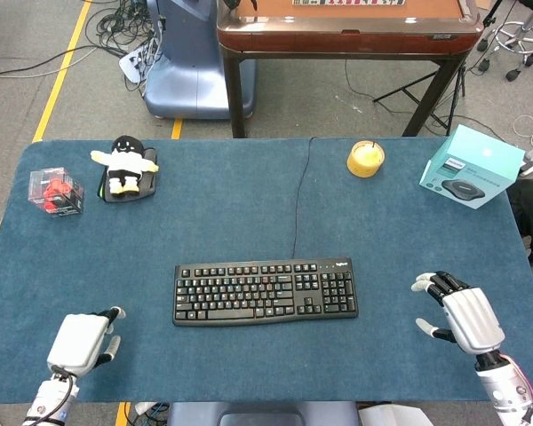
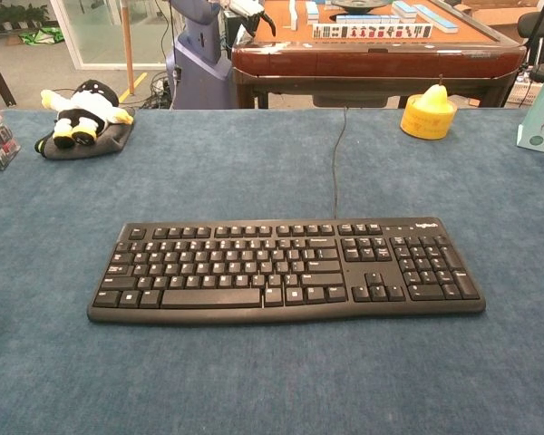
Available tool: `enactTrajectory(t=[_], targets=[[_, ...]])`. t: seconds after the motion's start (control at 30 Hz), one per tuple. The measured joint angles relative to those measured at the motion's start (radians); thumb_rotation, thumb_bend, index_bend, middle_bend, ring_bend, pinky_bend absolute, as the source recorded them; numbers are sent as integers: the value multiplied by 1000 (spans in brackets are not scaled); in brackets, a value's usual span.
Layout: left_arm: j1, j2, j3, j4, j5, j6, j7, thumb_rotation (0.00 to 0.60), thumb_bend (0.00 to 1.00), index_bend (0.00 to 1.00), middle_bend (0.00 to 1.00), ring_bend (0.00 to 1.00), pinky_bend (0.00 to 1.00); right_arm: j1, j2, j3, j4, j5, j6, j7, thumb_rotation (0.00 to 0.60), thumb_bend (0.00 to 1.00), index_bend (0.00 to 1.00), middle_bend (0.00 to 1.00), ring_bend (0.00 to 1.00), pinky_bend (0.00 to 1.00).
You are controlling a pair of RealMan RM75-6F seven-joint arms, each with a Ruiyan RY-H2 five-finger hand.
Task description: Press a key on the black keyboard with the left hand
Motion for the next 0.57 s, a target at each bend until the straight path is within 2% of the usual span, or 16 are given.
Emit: enactTrajectory(t=[0.17,0.57], targets=[[75,-27,-8,77,100,62,-63,600,401,442,472,474,569,6,-8,1,4,7,-16,-10,600,30,408,345,277,566],[123,-24,-32,114,135,20,-79,600,401,460,472,474,569,11,-21,-7,7,6,-29,-25,600,30,408,345,277,566]])
